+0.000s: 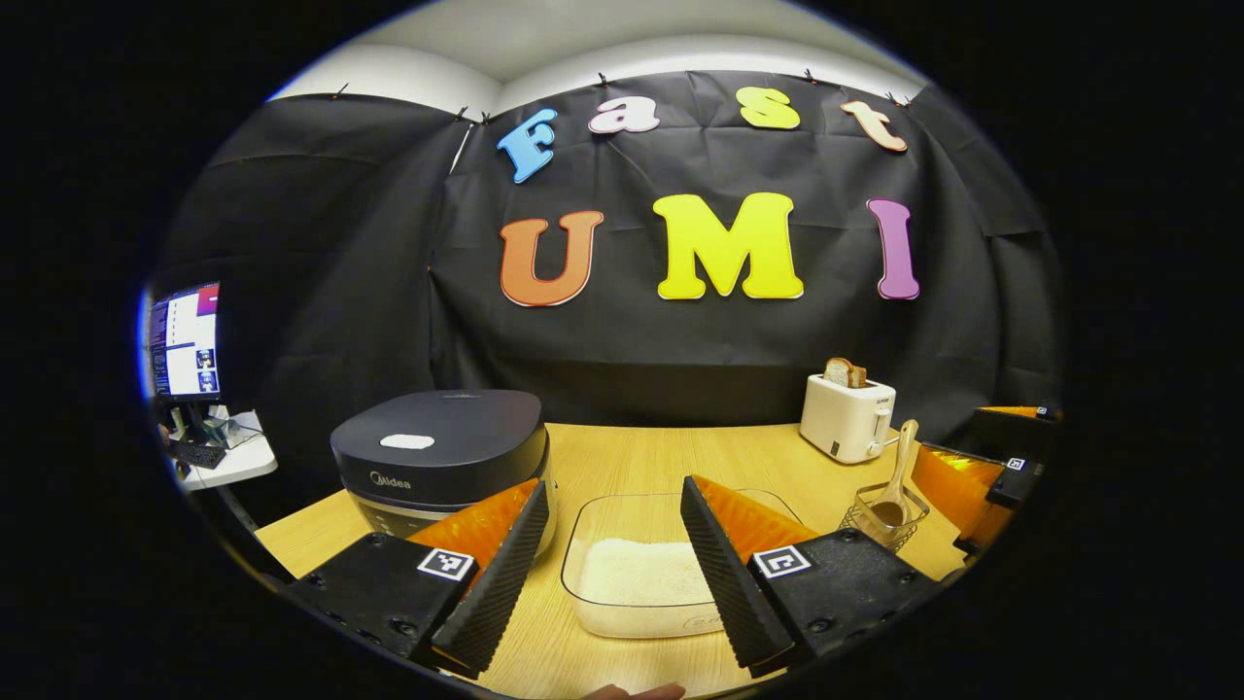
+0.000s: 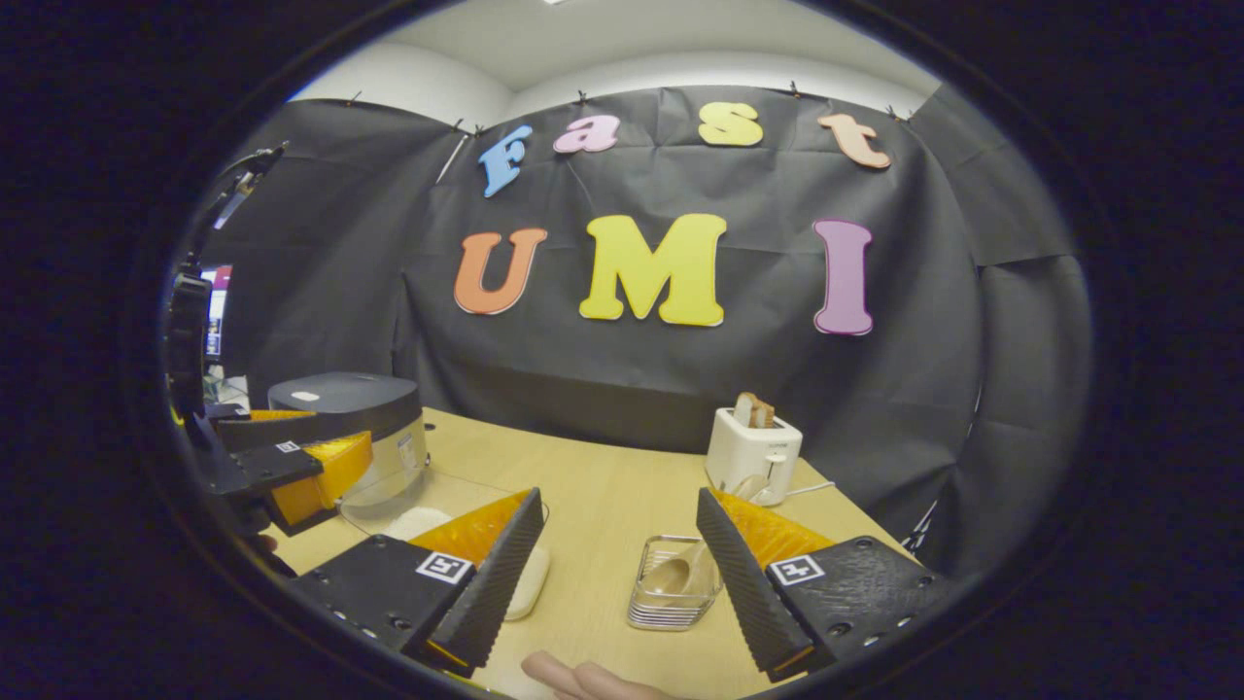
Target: Close the left gripper, press the button to open the rice cooker; take a wooden spoon from the chopstick holder with the right hand, scoop a spoonful of rice and pour it into the rice cooker, then put the wooden spoon back into the chopstick holder.
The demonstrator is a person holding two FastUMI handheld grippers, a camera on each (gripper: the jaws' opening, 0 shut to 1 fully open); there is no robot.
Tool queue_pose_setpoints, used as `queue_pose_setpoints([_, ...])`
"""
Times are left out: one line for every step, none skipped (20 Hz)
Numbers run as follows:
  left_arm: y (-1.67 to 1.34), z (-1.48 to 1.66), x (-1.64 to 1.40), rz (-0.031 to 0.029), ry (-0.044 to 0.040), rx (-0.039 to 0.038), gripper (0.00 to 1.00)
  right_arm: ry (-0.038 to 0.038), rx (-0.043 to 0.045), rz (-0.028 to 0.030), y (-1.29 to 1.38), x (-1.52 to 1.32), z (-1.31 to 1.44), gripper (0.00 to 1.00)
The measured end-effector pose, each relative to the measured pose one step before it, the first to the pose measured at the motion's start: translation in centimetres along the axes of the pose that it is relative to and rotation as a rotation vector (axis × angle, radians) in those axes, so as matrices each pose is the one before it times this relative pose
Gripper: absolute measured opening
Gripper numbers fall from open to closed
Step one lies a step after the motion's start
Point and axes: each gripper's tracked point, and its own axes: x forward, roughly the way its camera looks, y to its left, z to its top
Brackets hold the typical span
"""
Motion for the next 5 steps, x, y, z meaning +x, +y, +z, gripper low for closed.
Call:
queue_pose_setpoints([0.036,-0.04,-0.029,-0.0005,-0.00142,0.00097,0.88,0.00349,0.00141,-0.00276,-0.001,0.033,-0.138,0.95])
queue_pose_setpoints([0.0,0.062,-0.022,-0.00027,-0.00209,0.00169,0.88,0.00214,0.0009,-0.00356,-0.15,0.022,-0.249,0.95])
queue_pose_setpoints([0.038,0.025,-0.062,0.00139,-0.00183,0.00171,0.88,0.00039,-0.00198,-0.00397,-0.09,-0.113,-0.073,0.95])
queue_pose_setpoints([0.063,-0.058,-0.09,-0.00007,-0.00341,0.00107,0.88,-0.00287,-0.00506,-0.00572,-0.127,-0.066,-0.082,0.95])
queue_pose_setpoints([-0.136,-0.041,-0.009,-0.00222,-0.00102,0.00274,0.88,-0.00687,-0.00615,-0.0067,-0.176,-0.094,0.041,0.95])
